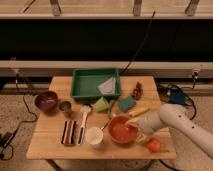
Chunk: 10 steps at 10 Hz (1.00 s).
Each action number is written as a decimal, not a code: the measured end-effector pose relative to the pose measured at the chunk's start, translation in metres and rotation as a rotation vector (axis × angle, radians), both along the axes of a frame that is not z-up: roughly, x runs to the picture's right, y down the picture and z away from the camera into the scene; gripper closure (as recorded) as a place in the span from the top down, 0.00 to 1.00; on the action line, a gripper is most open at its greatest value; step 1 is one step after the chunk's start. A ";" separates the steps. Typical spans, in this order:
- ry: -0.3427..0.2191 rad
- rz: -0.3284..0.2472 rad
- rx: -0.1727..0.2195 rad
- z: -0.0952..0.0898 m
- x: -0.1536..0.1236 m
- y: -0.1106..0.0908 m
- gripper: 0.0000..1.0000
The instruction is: Stack bowls on top of each other
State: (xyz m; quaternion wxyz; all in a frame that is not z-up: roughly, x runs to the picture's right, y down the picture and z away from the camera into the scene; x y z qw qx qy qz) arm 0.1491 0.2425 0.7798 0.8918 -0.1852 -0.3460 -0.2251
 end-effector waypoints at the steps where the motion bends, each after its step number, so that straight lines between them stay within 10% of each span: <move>1: -0.004 0.000 -0.001 0.001 -0.004 0.001 0.63; 7: -0.001 0.018 -0.009 0.004 -0.014 -0.002 0.07; 10: 0.009 0.046 0.004 -0.005 -0.009 -0.015 0.00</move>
